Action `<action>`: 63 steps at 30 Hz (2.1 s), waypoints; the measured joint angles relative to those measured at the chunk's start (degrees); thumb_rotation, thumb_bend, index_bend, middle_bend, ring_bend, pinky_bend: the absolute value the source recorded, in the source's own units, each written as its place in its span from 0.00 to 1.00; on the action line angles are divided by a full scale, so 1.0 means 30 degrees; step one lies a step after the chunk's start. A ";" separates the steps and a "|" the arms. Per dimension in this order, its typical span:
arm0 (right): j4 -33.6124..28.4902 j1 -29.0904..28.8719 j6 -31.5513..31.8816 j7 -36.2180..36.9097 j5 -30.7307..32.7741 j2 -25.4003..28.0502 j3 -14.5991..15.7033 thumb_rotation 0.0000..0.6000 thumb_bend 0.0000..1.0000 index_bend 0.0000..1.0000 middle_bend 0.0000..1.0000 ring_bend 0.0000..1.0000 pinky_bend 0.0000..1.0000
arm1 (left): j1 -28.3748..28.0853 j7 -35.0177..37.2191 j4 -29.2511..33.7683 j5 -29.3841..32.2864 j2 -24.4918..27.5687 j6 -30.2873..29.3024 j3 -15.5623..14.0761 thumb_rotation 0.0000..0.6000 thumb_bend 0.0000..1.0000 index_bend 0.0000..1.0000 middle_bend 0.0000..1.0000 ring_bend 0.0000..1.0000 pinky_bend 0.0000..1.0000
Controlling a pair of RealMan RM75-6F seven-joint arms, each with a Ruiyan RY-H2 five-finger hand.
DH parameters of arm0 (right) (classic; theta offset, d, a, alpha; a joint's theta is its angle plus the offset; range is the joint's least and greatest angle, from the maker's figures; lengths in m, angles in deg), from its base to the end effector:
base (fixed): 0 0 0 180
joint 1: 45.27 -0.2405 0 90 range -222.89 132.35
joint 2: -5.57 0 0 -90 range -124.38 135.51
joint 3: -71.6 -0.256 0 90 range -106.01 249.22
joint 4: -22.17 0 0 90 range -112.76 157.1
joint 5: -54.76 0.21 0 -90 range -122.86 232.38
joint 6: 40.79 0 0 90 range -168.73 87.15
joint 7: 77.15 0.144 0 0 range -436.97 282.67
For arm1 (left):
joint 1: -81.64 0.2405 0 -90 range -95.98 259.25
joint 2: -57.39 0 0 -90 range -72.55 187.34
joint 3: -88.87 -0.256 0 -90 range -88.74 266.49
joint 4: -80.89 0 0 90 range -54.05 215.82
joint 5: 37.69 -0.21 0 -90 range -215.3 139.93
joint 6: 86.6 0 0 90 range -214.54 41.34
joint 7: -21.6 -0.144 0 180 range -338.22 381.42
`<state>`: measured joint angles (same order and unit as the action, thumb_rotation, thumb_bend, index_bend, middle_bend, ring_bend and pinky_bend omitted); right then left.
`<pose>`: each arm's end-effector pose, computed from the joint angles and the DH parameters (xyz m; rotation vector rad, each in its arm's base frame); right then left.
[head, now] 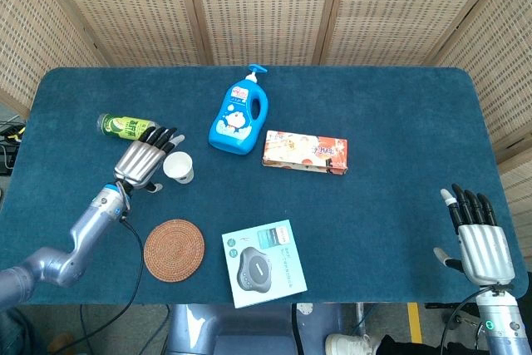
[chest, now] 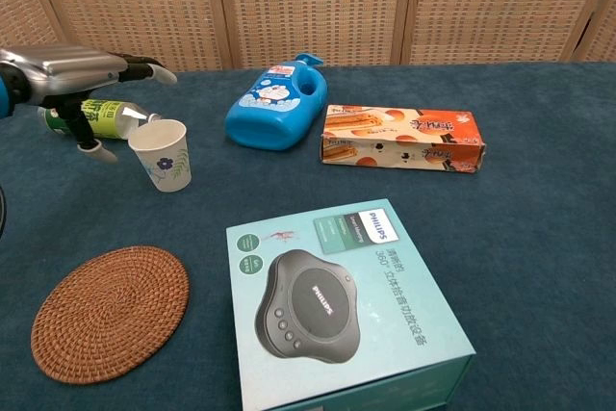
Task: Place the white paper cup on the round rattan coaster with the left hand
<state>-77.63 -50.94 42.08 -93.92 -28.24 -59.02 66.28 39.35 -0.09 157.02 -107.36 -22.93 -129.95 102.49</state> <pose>-0.2857 -0.1915 0.1483 1.4191 -0.8025 0.7827 -0.1915 0.3906 0.0385 -1.9319 -0.6913 -0.6742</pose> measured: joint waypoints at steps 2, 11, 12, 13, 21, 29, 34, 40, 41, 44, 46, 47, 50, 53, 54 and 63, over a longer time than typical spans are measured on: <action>0.0064 -0.0011 -0.0025 0.0042 0.0157 -0.0019 -0.0039 1.00 0.00 0.02 0.00 0.00 0.00 | -0.0393 0.0016 -0.0692 0.0120 -0.0564 0.0196 -0.0001 1.00 0.00 0.00 0.07 0.15 0.23; 0.0304 -0.0067 -0.0075 0.0255 0.0583 -0.0036 -0.0179 1.00 0.00 0.02 0.00 0.00 0.00 | -0.1747 0.0372 -0.3371 0.0064 -0.2565 0.0487 -0.0229 1.00 0.00 0.17 0.37 0.43 0.42; 0.0310 -0.0070 -0.0073 0.0274 0.0591 -0.0035 -0.0180 1.00 0.00 0.02 0.00 0.00 0.00 | -0.1869 0.0366 -0.3616 0.0104 -0.2730 0.0523 -0.0282 1.00 0.00 0.22 0.43 0.48 0.45; 0.0328 -0.0075 -0.0069 0.0299 0.0603 -0.0034 -0.0181 1.00 0.00 0.02 0.00 0.00 0.00 | -0.1949 0.0363 -0.3776 0.0150 -0.2839 0.0541 -0.0315 1.00 0.00 0.27 0.48 0.53 0.49; 0.0361 -0.0096 -0.0041 0.0356 0.0578 -0.0038 -0.0142 1.00 0.00 0.02 0.00 0.00 0.00 | -0.2114 0.0409 -0.4091 0.0433 -0.2912 0.0385 -0.0518 1.00 0.00 0.32 0.53 0.57 0.52; 0.0282 -0.0095 0.0046 0.0337 0.0382 -0.0031 -0.0019 1.00 0.00 0.02 0.00 0.00 0.00 | -0.1517 0.1309 -0.2800 -0.0130 -0.1612 -0.0925 -0.0730 1.00 0.00 0.32 0.52 0.56 0.51; 0.0171 -0.0094 0.0111 0.0306 0.0233 -0.0010 0.0049 1.00 0.00 0.02 0.00 0.00 0.00 | -0.0739 0.2345 -0.0781 -0.1395 0.0183 -0.2147 -0.1175 1.00 0.00 0.32 0.52 0.56 0.51; 0.0089 -0.0089 0.0119 0.0320 0.0152 0.0011 0.0120 1.00 0.00 0.02 0.00 0.00 0.00 | 0.0504 0.3891 0.2184 -0.3220 0.2425 -0.3639 -0.2209 1.00 0.00 0.32 0.52 0.56 0.52; 0.0076 -0.0084 0.0131 0.0335 0.0133 0.0022 0.0127 1.00 0.00 0.02 0.00 0.00 0.00 | 0.0699 0.4114 0.2557 -0.3584 0.2706 -0.3862 -0.2434 1.00 0.00 0.32 0.52 0.56 0.51; 0.0023 -0.0065 0.0195 0.0392 0.0041 0.0062 0.0154 1.00 0.00 0.02 0.00 0.00 0.00 | 0.1312 0.4622 0.3594 -0.5014 0.3490 -0.4642 -0.3307 1.00 0.00 0.32 0.52 0.55 0.51; -0.0006 -0.0039 0.0252 0.0456 -0.0043 0.0102 0.0187 1.00 0.00 0.02 0.00 0.00 0.00 | 0.1760 0.4748 0.4316 -0.6130 0.3968 -0.5202 -0.4066 1.00 0.00 0.32 0.52 0.55 0.51; -0.0018 -0.0028 0.0280 0.0484 -0.0073 0.0119 0.0198 1.00 0.00 0.02 0.00 0.00 0.00 | 0.1954 0.4748 0.4655 -0.6595 0.4162 -0.5412 -0.4427 1.00 0.00 0.32 0.52 0.55 0.51; -0.0052 0.0002 0.0352 0.0566 -0.0153 0.0165 0.0222 1.00 0.00 0.02 0.00 0.00 0.00 | 0.2517 0.4410 0.5705 -0.7776 0.4678 -0.5878 -0.5498 1.00 0.00 0.32 0.52 0.55 0.51; -0.0075 0.0028 0.0411 0.0642 -0.0205 0.0206 0.0236 1.00 0.00 0.02 0.00 0.00 0.00 | 0.2835 0.3588 0.6234 -0.8155 0.4863 -0.5958 -0.5977 1.00 0.00 0.32 0.52 0.55 0.52; -0.0085 0.0037 0.0429 0.0668 -0.0218 0.0223 0.0238 1.00 0.00 0.02 0.00 0.00 0.00 | 0.2940 0.3241 0.6445 -0.8235 0.4882 -0.5937 -0.6139 1.00 0.00 0.32 0.51 0.55 0.52; -0.0131 0.0089 0.0534 0.0892 -0.0234 0.0356 0.0216 1.00 0.00 0.02 0.00 0.00 0.00 | 0.3213 0.1716 0.6810 -0.8713 0.4178 -0.5626 -0.6490 1.00 0.00 0.32 0.51 0.55 0.51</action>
<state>-78.02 -50.67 43.68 -91.24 -28.94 -57.95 66.92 48.99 5.06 177.45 -133.50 -10.39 -146.83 83.02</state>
